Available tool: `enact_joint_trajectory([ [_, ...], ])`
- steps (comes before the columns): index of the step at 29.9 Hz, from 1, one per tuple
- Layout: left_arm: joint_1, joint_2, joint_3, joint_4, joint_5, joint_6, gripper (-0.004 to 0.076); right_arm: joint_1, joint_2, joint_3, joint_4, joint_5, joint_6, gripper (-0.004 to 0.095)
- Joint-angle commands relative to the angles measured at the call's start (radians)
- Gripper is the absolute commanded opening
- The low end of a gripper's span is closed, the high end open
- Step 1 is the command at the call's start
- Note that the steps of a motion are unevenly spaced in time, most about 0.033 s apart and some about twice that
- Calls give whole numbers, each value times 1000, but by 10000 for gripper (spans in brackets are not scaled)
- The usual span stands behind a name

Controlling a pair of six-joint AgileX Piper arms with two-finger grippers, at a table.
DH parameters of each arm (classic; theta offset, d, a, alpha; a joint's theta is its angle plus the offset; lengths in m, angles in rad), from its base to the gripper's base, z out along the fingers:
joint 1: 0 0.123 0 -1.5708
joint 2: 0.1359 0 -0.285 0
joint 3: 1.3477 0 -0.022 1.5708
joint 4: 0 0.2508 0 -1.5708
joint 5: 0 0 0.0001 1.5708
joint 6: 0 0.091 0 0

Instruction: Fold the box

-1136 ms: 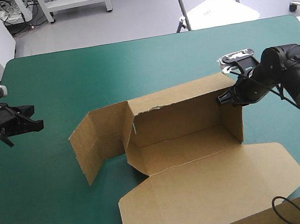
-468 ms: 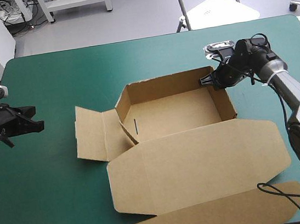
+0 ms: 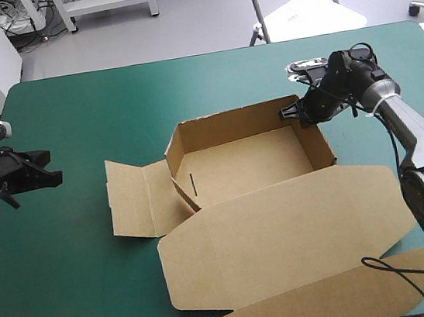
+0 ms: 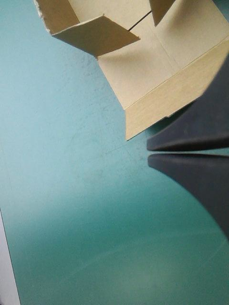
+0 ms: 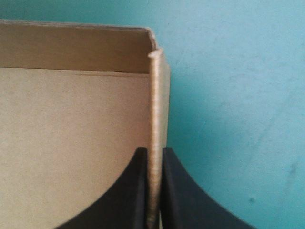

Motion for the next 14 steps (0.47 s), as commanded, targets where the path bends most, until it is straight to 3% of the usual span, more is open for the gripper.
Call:
enact_joint_trajectory([
  [1, 1, -15, -23, -55, -34, 1, -1, -2, -13, -29, -19, 1, 2, 87],
  [9, 1, -13, -23, -55, -32, 1, -1, -2, -13, -123, -19, 96, 2, 600],
  [11, 1, -13, -23, -55, -32, 1, -1, -2, -13, -155, -19, 130, 2, 654],
  [14, 1, -13, -23, -55, -32, 1, -1, -2, -17, -208, -12, 182, 2, 658],
])
